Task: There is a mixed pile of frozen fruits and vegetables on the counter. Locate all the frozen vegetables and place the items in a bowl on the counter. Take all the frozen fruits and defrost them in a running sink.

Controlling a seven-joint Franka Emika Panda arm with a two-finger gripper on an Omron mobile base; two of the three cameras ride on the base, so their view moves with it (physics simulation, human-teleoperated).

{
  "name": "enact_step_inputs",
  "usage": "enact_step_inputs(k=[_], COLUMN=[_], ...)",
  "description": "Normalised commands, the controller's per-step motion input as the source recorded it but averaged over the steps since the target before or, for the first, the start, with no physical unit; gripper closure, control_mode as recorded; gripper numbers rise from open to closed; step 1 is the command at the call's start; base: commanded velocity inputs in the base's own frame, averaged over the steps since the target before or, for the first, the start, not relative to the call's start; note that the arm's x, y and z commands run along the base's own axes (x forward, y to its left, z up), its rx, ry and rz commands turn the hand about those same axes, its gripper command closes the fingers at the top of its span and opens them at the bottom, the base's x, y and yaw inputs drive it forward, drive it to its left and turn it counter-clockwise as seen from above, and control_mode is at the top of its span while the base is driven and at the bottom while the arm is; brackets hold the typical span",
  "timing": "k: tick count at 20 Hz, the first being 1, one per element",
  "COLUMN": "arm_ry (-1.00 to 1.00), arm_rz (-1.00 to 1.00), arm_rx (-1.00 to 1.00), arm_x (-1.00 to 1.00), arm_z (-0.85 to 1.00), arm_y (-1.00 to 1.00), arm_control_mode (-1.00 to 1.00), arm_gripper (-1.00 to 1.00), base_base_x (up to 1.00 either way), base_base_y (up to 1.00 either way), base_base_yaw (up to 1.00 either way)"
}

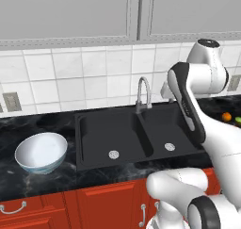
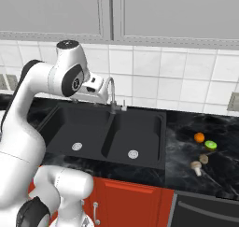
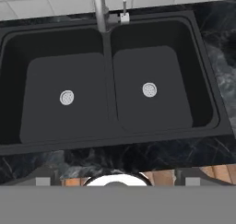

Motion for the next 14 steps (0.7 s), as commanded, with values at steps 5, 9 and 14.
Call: enact_step_inputs(k=[5, 9, 14], arm_ry=[0.00, 0.00, 0.00], arm_rz=[-0.12, -0.13, -0.11], arm_rx=[0.00, -0.02, -0.04], arm_x=[-0.52, -0.48, -0.35], arm_z=[-0.03, -0.08, -0.07], arm_y=[-0.44, -0.44, -0.52], arm_control_mode=[-1.00, -1.00, -1.00], arm_gripper=[-1.00, -1.00, -1.00], base_base_x=[0.00, 0.00, 0.00], base_base_y=[0.00, 0.00, 0.00], base_base_yaw=[0.00, 0.00, 0.00])
